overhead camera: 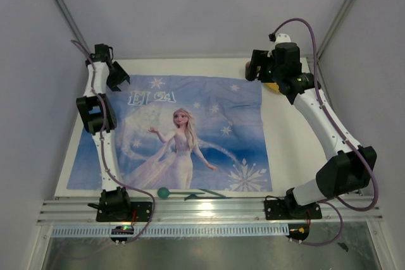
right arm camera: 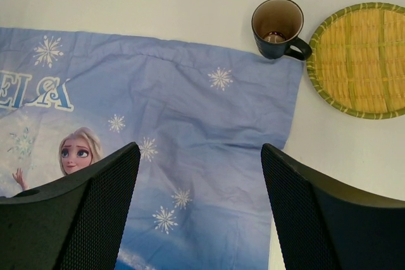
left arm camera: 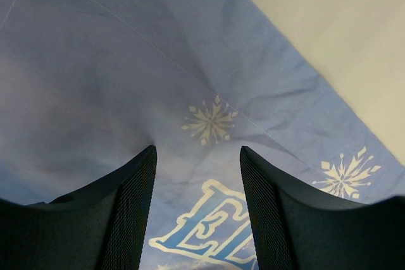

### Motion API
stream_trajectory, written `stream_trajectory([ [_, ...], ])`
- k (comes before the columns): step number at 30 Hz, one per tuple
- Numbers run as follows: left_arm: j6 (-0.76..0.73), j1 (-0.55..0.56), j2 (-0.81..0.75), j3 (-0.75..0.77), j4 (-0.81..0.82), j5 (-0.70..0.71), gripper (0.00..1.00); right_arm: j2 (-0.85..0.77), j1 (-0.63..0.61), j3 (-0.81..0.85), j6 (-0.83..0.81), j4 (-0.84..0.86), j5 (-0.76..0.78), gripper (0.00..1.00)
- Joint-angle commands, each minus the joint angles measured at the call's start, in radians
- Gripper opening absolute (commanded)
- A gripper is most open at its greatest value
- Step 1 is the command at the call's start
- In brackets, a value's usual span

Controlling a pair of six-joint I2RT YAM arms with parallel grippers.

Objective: Set the dinner table for one person

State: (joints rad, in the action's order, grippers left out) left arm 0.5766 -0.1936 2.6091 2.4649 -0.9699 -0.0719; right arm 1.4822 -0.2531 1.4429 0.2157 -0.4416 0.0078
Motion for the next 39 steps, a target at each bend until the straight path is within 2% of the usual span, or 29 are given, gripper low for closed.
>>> stream_trajectory([
  [1, 0.008, -0.020, 0.037, 0.066, -0.018, -0.019, 0.58, -0.085, 0.005, 0.001, -0.012, -0.022, 0.046, 0.81],
  [13, 0.023, -0.059, 0.104, 0.143, -0.032, -0.051, 0.58, -0.206, 0.005, -0.035, -0.024, -0.097, 0.112, 0.82],
  [22, 0.022, -0.083, 0.147, 0.192, 0.003, -0.055, 0.59, -0.267, 0.003, -0.059, 0.051, -0.123, 0.058, 0.82],
  [33, 0.028, -0.092, 0.177, 0.187, 0.099, -0.035, 0.63, -0.304, 0.003, 0.030, 0.063, -0.224, 0.090, 0.82],
  [39, 0.042, -0.133, 0.207, 0.186, 0.089, -0.051, 0.63, -0.329, 0.003, 0.054, 0.073, -0.262, 0.104, 0.82],
])
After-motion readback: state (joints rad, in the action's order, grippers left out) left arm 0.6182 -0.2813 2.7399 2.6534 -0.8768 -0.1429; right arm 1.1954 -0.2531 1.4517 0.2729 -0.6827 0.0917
